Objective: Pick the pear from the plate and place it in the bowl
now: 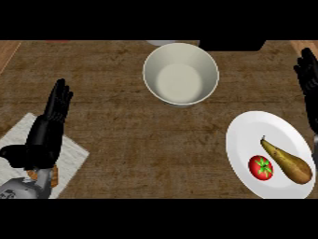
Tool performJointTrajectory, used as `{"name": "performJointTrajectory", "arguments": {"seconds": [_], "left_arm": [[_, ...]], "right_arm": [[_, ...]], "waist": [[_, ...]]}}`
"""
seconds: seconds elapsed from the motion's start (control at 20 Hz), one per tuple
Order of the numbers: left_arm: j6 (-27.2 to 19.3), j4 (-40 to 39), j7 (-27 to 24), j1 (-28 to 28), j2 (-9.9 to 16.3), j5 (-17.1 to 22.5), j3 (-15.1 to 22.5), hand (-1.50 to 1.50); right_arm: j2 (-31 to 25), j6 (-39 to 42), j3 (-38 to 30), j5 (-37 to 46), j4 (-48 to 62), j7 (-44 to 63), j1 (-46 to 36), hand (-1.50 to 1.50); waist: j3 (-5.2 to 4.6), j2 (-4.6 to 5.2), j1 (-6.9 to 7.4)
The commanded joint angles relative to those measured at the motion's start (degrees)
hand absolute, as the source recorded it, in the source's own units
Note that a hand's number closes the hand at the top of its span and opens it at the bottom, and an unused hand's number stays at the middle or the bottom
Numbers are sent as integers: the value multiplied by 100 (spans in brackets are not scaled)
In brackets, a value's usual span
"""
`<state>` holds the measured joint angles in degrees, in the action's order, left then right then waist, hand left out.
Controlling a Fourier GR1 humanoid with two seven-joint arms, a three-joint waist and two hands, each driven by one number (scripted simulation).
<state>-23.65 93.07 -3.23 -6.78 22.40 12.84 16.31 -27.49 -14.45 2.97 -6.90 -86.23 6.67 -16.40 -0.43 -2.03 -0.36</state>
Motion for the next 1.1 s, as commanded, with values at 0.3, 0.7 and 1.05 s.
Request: {"name": "performJointTrajectory", "arguments": {"seconds": [0.3,0.7,1.05], "left_arm": [[973,-25,219,-40,79,124,633,0],[1590,-623,308,-600,-239,184,806,0],[1791,-302,306,-313,-2,303,654,0]], "right_arm": [[-1857,1344,-91,1254,-709,-1919,786,150],[-1150,1917,87,1271,849,-4702,1611,-150],[-2316,1695,433,2795,390,-3238,1230,-150]], "waist": [[-38,176,-420],[49,230,-23],[26,183,71]]}}
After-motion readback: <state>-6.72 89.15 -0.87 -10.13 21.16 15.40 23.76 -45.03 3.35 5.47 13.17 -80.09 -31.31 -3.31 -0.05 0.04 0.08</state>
